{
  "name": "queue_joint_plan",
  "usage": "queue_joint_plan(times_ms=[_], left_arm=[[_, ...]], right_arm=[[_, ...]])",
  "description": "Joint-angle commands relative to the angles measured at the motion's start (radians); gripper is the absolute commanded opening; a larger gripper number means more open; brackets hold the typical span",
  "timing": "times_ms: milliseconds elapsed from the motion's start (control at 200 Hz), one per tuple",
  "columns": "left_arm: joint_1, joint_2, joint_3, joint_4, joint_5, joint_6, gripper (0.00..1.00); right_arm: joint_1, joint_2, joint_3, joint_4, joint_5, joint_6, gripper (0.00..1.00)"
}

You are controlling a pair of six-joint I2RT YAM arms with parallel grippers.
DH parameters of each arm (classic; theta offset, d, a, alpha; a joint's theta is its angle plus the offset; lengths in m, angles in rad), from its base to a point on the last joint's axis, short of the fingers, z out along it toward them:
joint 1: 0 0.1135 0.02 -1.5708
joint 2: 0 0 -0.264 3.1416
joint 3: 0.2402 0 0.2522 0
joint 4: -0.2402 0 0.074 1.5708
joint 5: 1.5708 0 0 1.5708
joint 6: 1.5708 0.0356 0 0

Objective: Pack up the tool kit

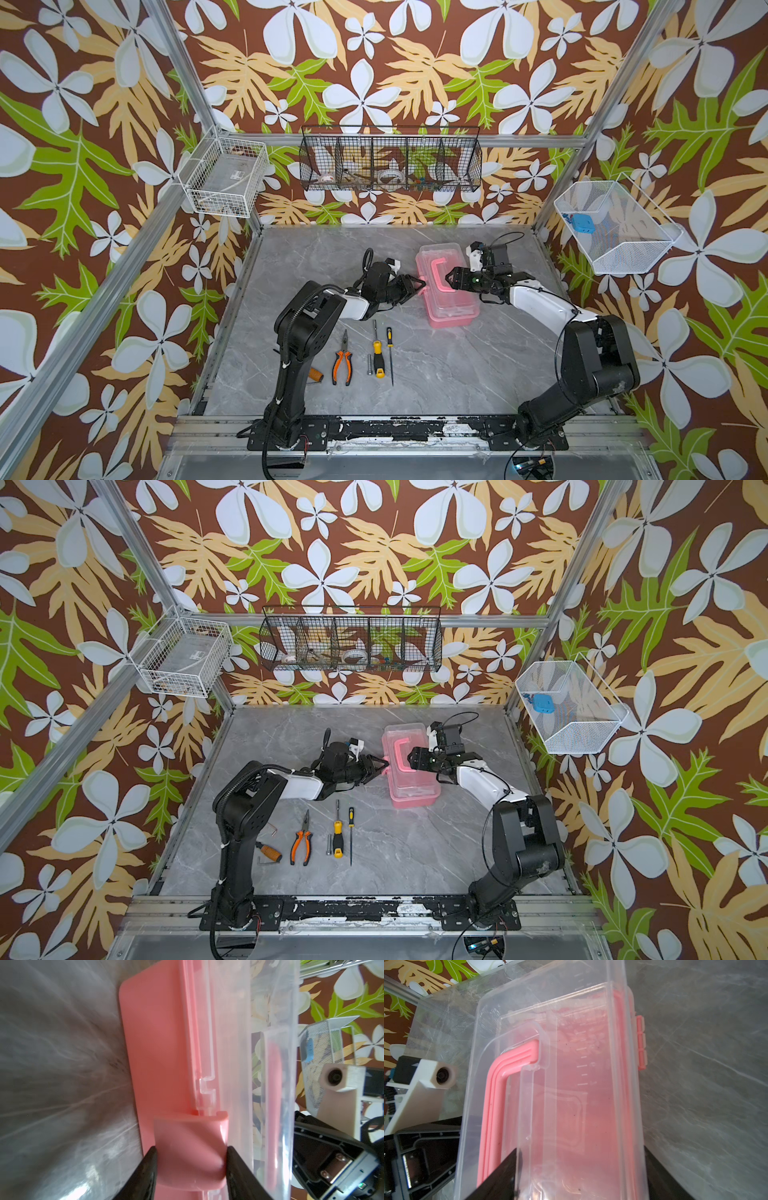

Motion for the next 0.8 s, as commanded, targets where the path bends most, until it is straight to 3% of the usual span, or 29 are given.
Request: queue_joint_plan(times_ms=[0,145,380,591,791], left_arm=[[-0.006,-0.013,0.012,-0.226,-0.02,0.157,0.42],[-0.003,-0.025,-0.031,-0.161,0.002,0.117,0.46],[0.007,-0.087,-0.123,-0.073,0.0,0.076,0.68],[0.009,-0.159,-0.149,-0.098,-0.04,0.1,0.7],[0.007,-0.21,-0.079,-0.279,-0.187,0.238,0.63]], right_arm=[[0.007,0.008,-0.003,-0.134,-0.007,0.002,0.76],[0.007,0.014,0.005,-0.137,-0.001,0.0,0.76],[0.007,0.008,0.0,-0.142,0.005,-0.007,0.76],[0.007,0.001,-0.004,-0.142,0.007,-0.012,0.76],[0.006,-0.007,-0.001,-0.145,0.007,-0.013,0.76]])
